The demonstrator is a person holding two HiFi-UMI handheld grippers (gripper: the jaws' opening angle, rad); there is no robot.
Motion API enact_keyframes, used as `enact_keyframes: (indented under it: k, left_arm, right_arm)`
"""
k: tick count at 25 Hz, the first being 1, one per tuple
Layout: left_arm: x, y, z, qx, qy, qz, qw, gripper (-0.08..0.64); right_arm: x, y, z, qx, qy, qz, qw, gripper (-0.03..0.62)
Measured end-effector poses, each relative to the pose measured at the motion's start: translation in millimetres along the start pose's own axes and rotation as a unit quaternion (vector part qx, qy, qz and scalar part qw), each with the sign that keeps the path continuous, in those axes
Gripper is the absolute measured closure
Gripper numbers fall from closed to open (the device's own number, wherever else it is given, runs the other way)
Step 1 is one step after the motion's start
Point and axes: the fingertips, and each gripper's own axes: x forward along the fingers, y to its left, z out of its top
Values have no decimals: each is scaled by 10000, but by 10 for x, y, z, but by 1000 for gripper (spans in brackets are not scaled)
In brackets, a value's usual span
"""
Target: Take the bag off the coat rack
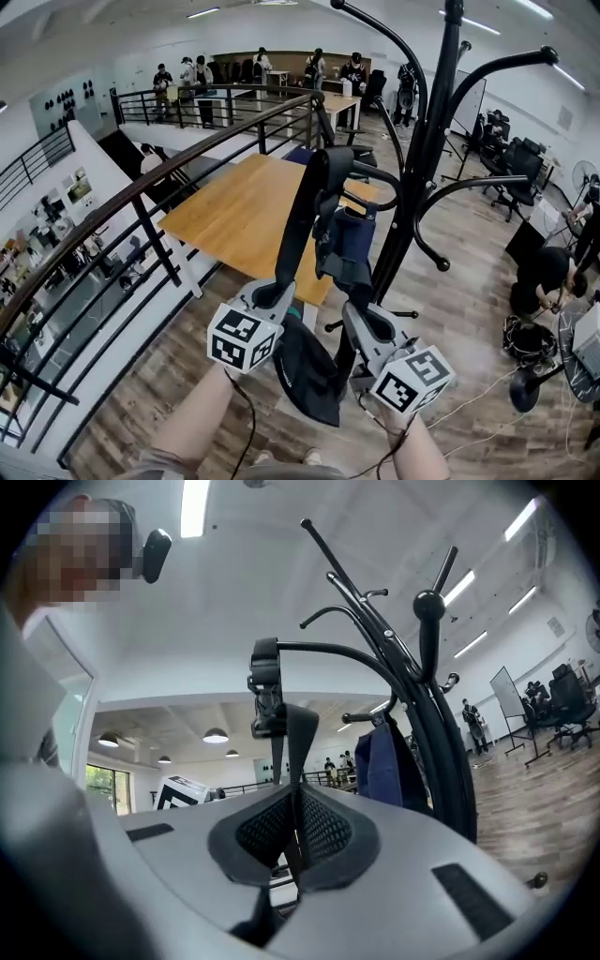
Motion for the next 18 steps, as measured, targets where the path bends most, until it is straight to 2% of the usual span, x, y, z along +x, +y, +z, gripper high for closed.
enact_keyframes:
  k: [6, 14, 18]
  left_arm:
    - [-171, 125, 576, 224, -449, 215, 9985, 546]
    - [-577, 413, 1330, 412, -967, 427, 9935, 546]
    - [-725, 508, 1559, 345, -1248, 505, 9903, 546]
  right_arm:
    - [40, 129, 461, 201, -495, 324, 9980, 560]
    - [157, 407, 1083, 158, -1065, 674, 9919, 560]
    - [186, 479, 1238, -230, -1179, 662, 9905, 560]
